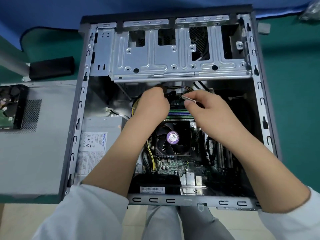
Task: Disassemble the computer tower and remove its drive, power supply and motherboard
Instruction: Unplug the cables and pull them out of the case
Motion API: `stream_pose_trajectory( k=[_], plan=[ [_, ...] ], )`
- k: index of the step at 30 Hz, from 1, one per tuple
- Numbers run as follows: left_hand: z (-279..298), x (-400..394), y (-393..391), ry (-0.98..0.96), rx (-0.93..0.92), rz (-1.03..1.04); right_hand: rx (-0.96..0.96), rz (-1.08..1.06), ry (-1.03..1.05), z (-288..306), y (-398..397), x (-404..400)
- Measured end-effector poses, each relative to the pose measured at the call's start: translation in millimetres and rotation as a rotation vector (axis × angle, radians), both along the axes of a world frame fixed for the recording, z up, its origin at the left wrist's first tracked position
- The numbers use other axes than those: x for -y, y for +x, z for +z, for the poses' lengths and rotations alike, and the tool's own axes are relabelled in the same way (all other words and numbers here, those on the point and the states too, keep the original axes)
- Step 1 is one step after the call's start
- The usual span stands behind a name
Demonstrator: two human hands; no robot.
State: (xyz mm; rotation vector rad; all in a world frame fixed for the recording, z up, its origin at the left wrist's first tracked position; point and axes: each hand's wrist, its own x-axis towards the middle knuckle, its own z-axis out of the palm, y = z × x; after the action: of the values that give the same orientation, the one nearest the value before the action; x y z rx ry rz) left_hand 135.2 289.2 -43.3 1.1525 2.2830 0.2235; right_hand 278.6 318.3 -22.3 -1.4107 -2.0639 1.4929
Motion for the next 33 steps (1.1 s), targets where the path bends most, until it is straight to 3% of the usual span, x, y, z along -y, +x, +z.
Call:
stream_pose_trajectory(
  k=[6, 12, 23, 27, 29, 32, 33],
  plan=[
    [-13.8, -15.3, 2.3, -0.029, -0.022, -0.153, -0.082, -0.077, -0.076, -5.1, -1.1, -1.5],
    [-31.7, -24.2, 3.5, 0.035, -0.123, -0.068, -0.140, -0.147, -0.163, -3.6, 0.8, -7.1],
    [-41.8, -25.7, -0.7, 0.143, -0.086, -0.027, -0.104, -0.095, -0.125, -9.3, 0.0, -3.2],
    [-33.6, -24.9, 0.5, 0.054, -0.085, -0.095, -0.121, 0.061, -0.281, -5.0, -1.5, 2.0],
    [-24.3, -20.1, 0.1, 0.018, -0.014, -0.043, -0.041, 0.123, -0.171, -3.6, -0.7, 5.9],
    [-5.6, 0.2, 1.2, 0.131, 0.153, 0.149, 0.213, 0.175, 0.332, -1.0, 5.0, 9.4],
    [0.3, 8.1, 3.7, 0.173, 0.257, 0.219, 0.215, 0.152, 0.402, 0.9, 6.7, 10.0]
  ],
)
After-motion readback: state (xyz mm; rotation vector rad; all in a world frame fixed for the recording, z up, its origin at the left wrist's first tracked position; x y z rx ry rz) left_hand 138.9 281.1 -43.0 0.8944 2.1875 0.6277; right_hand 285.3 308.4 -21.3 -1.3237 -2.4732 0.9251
